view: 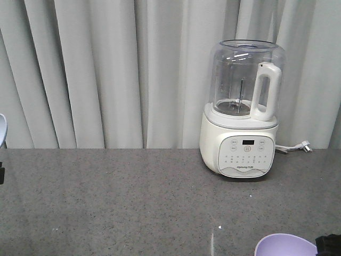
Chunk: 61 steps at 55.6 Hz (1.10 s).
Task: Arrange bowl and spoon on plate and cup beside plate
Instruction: 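Grasp the lavender bowl rim with the right gripper and lift it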
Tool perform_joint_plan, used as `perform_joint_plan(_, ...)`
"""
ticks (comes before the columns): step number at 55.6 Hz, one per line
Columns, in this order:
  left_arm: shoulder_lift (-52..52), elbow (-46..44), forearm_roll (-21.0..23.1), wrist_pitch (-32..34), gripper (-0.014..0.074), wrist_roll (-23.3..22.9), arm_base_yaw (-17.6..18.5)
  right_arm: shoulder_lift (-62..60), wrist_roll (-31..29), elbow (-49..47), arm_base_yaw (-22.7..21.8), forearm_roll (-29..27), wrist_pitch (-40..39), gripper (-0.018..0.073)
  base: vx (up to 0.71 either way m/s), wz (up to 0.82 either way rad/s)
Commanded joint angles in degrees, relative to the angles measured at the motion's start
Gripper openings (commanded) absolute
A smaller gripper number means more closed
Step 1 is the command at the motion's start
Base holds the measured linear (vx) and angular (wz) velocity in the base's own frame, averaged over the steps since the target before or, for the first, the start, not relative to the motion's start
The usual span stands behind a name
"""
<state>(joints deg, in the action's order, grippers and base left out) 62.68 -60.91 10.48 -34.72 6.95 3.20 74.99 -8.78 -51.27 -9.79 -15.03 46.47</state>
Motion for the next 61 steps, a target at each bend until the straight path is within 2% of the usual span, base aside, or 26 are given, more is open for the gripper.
perform_joint_plan(1,-1.20,-1.63,1.03,3.95,0.0000,0.03,0.04,-0.34,-2.28,-1.39,-0.29,-4.03,-4.55,0.0508,0.00,0.00)
perform_joint_plan(11,-1.20,-1.63,1.03,3.95,0.0000,0.03,0.04,3.94,-4.69,-1.39,-0.29,-8.05,-6.22,0.0503,0.00,0.00)
perform_joint_plan(19,-1.20,-1.63,1.03,3.95,0.0000,0.03,0.04,8.01,-5.24,-1.39,-0.29,-7.56,-6.78,0.0442,0.00,0.00)
perform_joint_plan(26,-1.20,-1.63,1.03,3.95,0.0000,0.03,0.04,9.44,-6.10,-1.39,-0.29,-7.56,-6.91,0.0272,0.00,0.00)
perform_joint_plan(34,-0.98,-1.63,1.03,3.95,0.0000,0.03,0.04,9.41,-7.39,-1.39,-0.29,-7.56,-7.16,-0.0017,0.00,0.00)
perform_joint_plan(47,-1.13,-1.63,1.06,5.14,0.0000,1.57,0.04,6.92,-9.90,-1.39,-0.29,-7.35,-6.22,-0.0011,0.00,0.00)
perform_joint_plan(61,-4.02,0.83,1.08,7.99,0.0000,3.84,0.04,-7.18,-13.66,-1.39,-0.24,-11.34,-9.31,-0.0010,0.00,0.00)
